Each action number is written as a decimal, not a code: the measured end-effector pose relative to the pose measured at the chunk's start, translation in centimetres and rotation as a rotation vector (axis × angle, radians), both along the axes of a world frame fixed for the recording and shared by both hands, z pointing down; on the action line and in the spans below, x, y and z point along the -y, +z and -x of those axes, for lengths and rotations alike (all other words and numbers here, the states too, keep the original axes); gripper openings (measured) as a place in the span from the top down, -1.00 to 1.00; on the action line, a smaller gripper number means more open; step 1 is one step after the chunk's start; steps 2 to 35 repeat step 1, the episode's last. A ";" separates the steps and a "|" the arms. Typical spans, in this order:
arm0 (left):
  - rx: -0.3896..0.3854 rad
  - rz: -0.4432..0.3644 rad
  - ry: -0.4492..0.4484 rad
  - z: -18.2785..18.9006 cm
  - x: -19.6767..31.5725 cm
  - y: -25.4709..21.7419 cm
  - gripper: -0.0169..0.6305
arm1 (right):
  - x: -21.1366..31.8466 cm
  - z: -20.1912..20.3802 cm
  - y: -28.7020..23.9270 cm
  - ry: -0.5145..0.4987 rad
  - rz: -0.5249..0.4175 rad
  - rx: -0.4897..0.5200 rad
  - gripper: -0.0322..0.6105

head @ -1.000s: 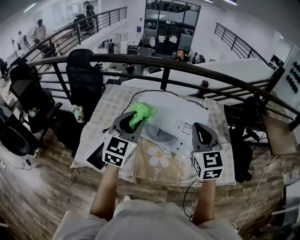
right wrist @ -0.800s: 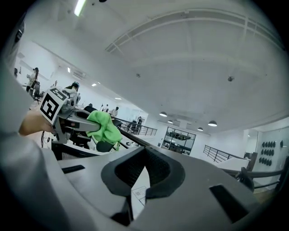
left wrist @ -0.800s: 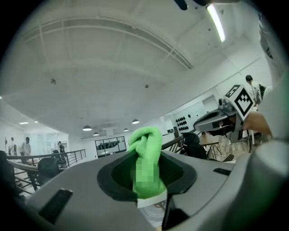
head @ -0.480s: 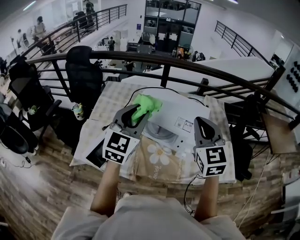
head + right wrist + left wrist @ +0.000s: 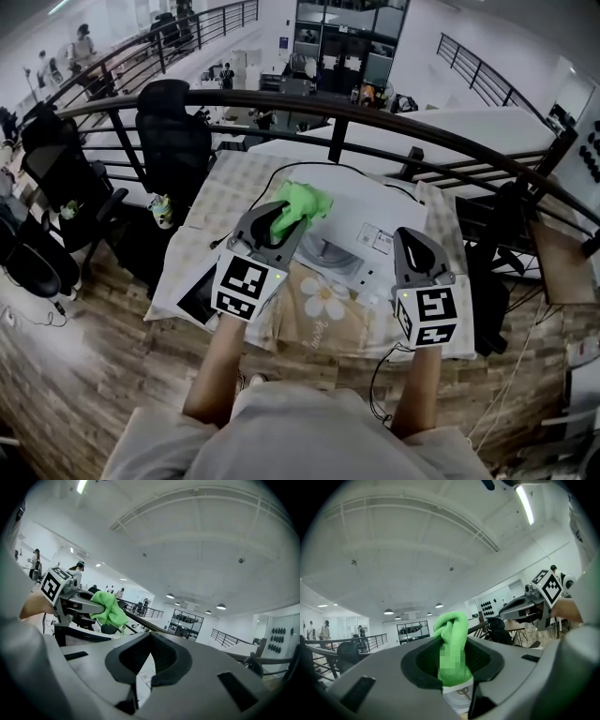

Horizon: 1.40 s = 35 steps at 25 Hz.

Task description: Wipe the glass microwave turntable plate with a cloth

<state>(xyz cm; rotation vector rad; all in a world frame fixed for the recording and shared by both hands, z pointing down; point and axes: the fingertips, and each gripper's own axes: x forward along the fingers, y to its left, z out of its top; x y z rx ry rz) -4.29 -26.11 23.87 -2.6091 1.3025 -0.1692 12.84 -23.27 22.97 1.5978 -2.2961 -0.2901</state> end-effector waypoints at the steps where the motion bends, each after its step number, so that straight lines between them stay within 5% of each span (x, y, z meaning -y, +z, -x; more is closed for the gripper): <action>1: -0.001 0.002 0.001 0.1 0.0 0.0 0.53 | 0.0 0.0 0.0 0.004 0.003 0.001 0.86; 35: -0.001 0.002 0.001 0.1 0.0 0.0 0.53 | 0.0 0.0 0.0 0.004 0.003 0.001 0.86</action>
